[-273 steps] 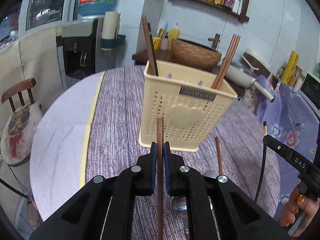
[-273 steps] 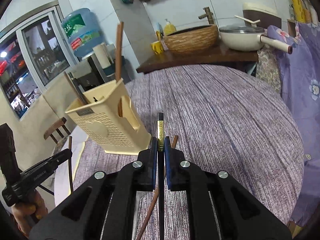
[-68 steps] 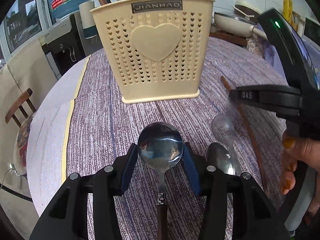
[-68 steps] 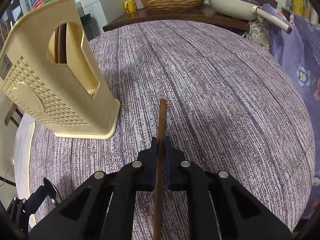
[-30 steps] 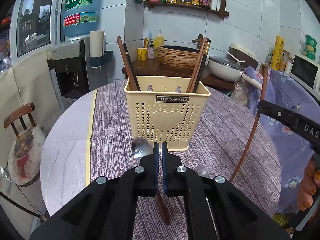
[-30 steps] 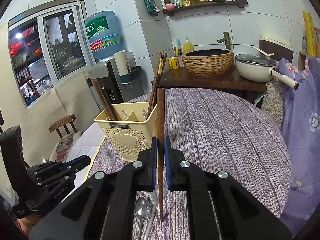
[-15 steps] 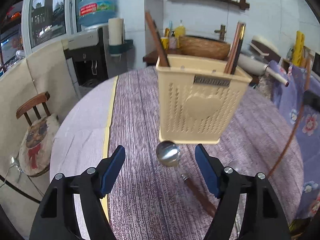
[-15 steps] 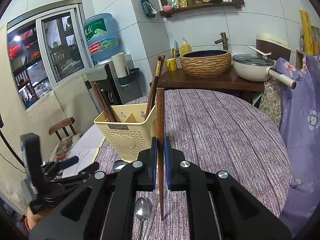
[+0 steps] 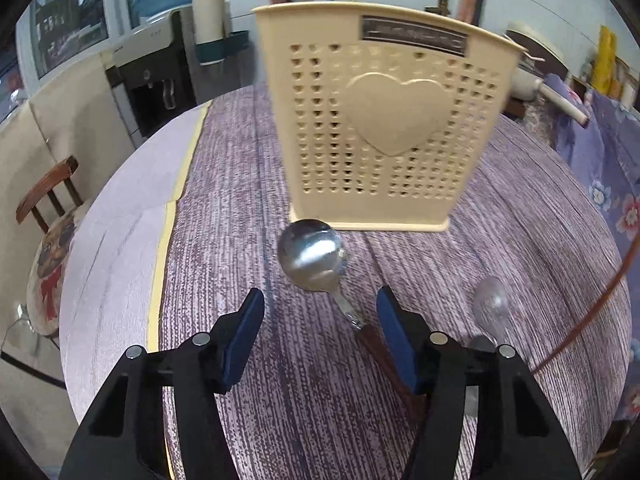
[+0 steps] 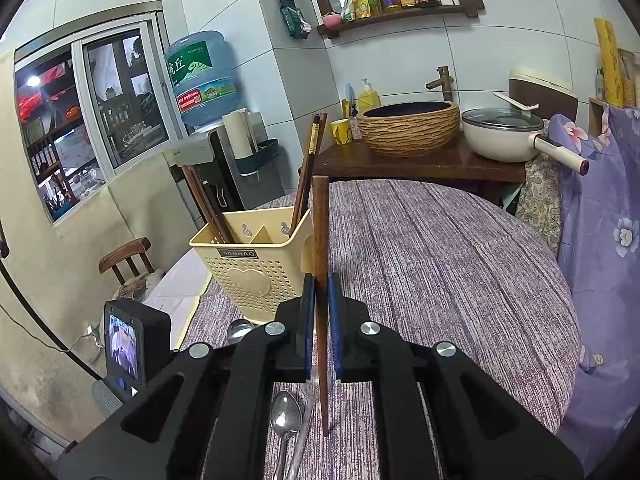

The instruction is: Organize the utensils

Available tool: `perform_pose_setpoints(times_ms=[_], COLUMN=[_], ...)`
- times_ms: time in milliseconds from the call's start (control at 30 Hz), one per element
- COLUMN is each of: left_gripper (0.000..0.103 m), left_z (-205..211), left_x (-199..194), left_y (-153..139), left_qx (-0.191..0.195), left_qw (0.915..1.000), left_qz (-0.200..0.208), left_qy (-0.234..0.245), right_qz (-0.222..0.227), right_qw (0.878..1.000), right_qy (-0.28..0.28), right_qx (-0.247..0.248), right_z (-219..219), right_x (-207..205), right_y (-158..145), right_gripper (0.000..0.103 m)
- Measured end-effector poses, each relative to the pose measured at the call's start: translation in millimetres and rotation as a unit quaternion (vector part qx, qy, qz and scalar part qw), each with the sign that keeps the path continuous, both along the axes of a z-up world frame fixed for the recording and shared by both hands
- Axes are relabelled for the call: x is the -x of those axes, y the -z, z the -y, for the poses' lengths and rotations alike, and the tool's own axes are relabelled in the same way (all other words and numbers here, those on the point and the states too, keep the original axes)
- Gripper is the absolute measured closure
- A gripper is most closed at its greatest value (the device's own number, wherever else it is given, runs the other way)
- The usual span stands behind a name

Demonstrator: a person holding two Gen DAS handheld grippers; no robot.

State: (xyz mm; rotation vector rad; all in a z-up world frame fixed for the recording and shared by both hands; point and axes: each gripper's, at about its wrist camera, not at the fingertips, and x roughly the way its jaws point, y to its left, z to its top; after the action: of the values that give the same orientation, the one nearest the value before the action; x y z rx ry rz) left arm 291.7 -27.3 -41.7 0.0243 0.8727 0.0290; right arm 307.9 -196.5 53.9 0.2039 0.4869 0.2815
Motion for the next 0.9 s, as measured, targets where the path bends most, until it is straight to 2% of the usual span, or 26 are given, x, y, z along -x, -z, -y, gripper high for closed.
perform_pose_setpoints(times_ms=[100, 200, 367, 500, 633, 800, 900], left_gripper=[0.045, 0.045, 0.045, 0.045, 0.055, 0.056, 0.056], left_z=[-4, 8, 14, 18, 17, 14, 15], left_x=[-12, -20, -32, -43, -51, -57, -57], left_y=[2, 8, 17, 18, 16, 16, 17], left_qx=[0.014, -0.023, -0.011, -0.017, -0.011, -0.007, -0.011], left_qw=[0.9996, 0.9991, 0.9979, 0.9971, 0.9964, 0.9958, 0.9967], left_qz=[-0.013, -0.022, -0.041, -0.04, -0.046, -0.043, -0.04], left_qy=[-0.021, -0.028, -0.048, -0.062, -0.07, -0.08, -0.07], right_qz=[0.002, 0.001, 0.002, 0.002, 0.002, 0.002, 0.001], right_qw=[1.0, 1.0, 1.0, 1.0, 1.0, 1.0, 1.0], right_qy=[0.002, 0.004, 0.001, 0.003, 0.004, 0.004, 0.004], right_qx=[-0.001, -0.004, -0.001, -0.006, -0.007, -0.007, -0.008], right_z=[-1, 1, -1, 0, 1, 0, 1], right_x=[2, 2, 3, 3, 3, 3, 2], right_y=[0, 1, 0, 1, 1, 2, 2], right_gripper=[0.095, 0.095, 0.095, 0.095, 0.095, 0.095, 0.095])
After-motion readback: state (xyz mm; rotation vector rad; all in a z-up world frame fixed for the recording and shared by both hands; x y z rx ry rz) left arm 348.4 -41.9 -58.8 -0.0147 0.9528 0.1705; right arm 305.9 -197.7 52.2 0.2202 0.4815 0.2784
